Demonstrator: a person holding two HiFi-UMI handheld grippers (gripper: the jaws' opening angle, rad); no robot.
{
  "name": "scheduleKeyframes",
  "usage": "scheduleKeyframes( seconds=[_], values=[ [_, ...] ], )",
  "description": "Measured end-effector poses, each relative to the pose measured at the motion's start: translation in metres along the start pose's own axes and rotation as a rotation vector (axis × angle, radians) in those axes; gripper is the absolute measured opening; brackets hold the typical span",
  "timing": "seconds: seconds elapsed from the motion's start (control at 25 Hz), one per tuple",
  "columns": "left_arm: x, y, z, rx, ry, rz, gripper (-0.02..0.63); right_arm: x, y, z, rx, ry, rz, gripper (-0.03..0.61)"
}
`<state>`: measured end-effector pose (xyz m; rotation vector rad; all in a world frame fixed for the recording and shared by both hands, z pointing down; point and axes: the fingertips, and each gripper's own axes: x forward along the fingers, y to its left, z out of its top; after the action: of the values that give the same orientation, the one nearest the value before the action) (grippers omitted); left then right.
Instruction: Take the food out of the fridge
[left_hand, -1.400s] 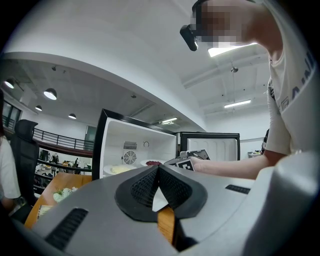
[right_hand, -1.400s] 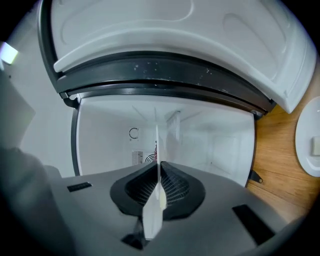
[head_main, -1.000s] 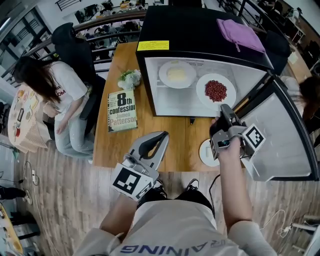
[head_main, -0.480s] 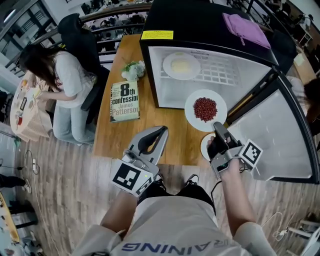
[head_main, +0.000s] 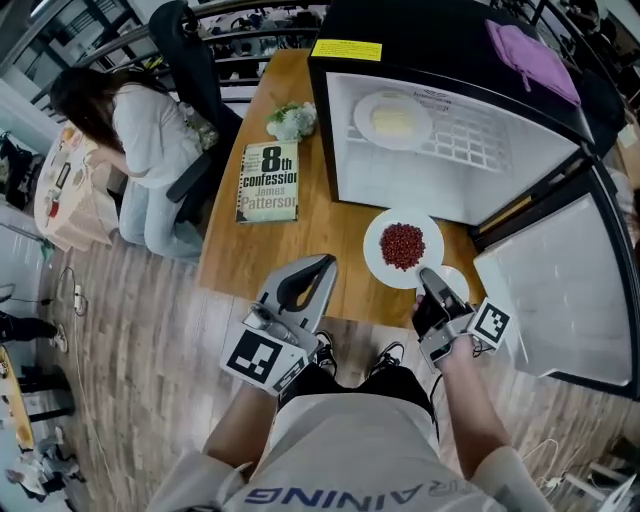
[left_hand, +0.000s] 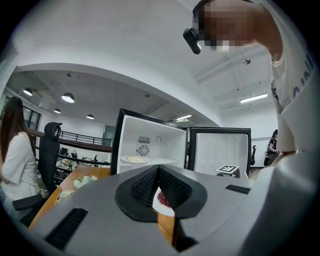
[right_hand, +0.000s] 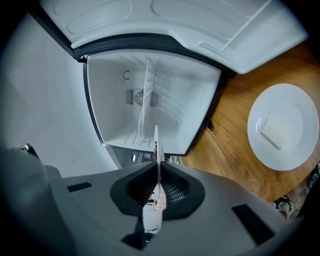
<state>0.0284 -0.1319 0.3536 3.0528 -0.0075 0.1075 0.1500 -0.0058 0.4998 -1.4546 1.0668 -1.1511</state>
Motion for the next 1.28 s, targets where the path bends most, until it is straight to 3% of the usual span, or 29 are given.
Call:
scheduleKeyframes(
  seconds=[0.56,1.0,1.28],
  values=[
    [-0.017,0.004,-0.029,-0.021,0.052,0.073,0.008,0.014,-0.106,-0.049,0.03,0.156,-0.146,0.035],
    [-0.011,-0.004,-0.045,-0.037,0.083,0.061,0.008,0.008,-0.148,-0.058,0.015,0.189,-0.284,0.035],
    [-0.012,-0.004,-0.047,-0.041,0.085,0.057,0.008,0.003,-0.158,-0.063,0.035,0.185,-0.315,0.035]
  ],
)
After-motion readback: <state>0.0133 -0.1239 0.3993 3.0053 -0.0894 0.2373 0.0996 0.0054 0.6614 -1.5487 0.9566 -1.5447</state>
